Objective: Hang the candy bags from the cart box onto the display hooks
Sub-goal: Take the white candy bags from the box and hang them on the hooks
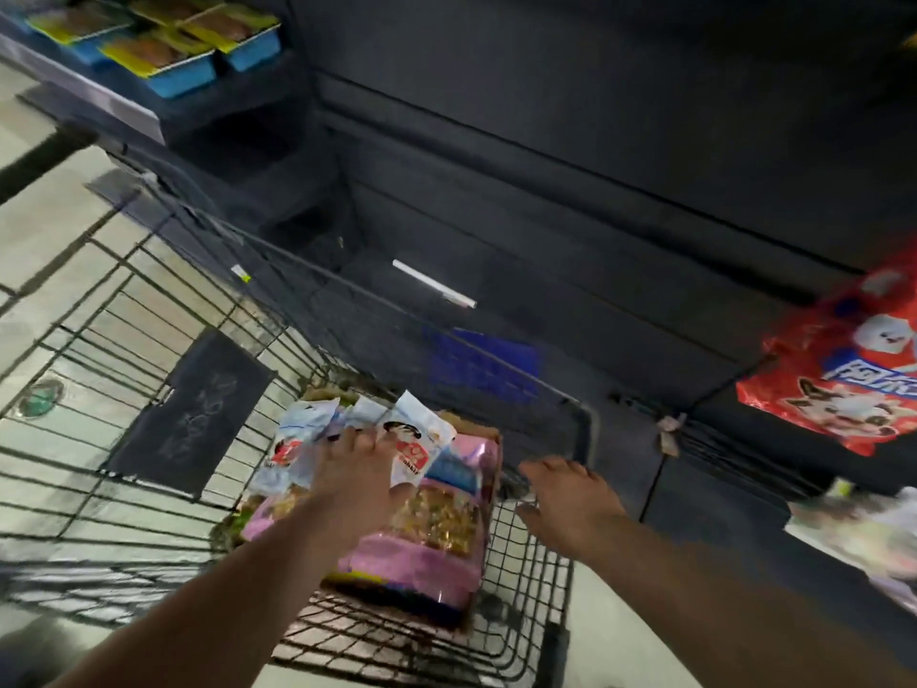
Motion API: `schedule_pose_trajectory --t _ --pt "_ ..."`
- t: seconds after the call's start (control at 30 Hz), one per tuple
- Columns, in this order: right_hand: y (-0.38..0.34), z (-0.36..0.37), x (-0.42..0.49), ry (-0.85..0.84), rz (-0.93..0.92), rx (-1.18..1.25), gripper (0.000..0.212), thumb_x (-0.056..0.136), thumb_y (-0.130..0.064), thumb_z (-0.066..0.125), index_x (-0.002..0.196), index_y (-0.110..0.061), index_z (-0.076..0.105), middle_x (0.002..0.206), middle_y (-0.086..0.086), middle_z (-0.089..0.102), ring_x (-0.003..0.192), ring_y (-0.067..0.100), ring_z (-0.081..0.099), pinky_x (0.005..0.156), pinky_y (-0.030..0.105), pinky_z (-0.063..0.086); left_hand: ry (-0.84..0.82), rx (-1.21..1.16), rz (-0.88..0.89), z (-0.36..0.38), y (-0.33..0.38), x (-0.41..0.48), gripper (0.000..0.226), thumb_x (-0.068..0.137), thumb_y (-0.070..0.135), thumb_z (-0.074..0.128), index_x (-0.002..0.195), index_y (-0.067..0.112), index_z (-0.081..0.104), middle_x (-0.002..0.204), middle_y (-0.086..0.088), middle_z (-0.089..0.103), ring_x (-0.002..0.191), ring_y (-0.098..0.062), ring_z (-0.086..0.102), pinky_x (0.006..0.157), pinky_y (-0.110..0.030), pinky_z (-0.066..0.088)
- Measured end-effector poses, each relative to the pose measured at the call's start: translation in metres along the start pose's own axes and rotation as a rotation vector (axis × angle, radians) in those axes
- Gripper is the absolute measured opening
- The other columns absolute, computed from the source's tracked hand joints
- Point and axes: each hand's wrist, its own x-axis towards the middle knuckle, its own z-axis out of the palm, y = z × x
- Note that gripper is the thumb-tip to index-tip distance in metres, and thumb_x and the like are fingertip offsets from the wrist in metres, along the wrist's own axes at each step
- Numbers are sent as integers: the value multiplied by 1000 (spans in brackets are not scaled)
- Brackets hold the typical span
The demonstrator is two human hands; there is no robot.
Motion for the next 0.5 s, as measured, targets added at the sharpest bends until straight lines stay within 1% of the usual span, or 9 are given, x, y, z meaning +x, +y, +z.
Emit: schedule_pose_trajectory --t 0.13,0.23,0.37,0.43,0.5 --pt "-30 16 33 -65 57 37 57 94 -41 44 146 -24 29 144 6 44 129 28 43 103 41 40 -83 17 12 16 -37 28 73 92 60 39 150 20 19 158 -9 22 146 -31 17 116 -51 19" --pt "-48 27 57 -106 77 59 56 92 -37 48 144 -23 32 145 8 43 125 27 47 93 37 48 -121 -1 6 25 -57 48 72 93 59 39 150 20 19 159 -10 20 147 -31 15 117 -50 19" --pt "-65 42 92 -159 90 129 57 93 -37 50 145 -21 33 145 13 42 122 29 51 89 34 49 -141 -47 -18 37 -74 69 74 93 58 41 151 19 19 158 -9 23 146 -30 20 117 -49 21" --pt "-72 49 110 -168 100 166 56 93 -38 51 143 -19 36 143 14 44 126 31 49 93 36 48 -154 -68 -21 43 -82 80 75 92 59 41 151 19 18 159 -10 22 146 -30 21 117 -50 22" --pt "-80 56 127 -170 112 213 52 93 -40 51 139 -18 41 137 13 50 131 33 43 103 39 41 -174 -130 -37 50 -89 92 75 92 59 42 152 18 20 159 -10 23 145 -30 23 116 -49 24"
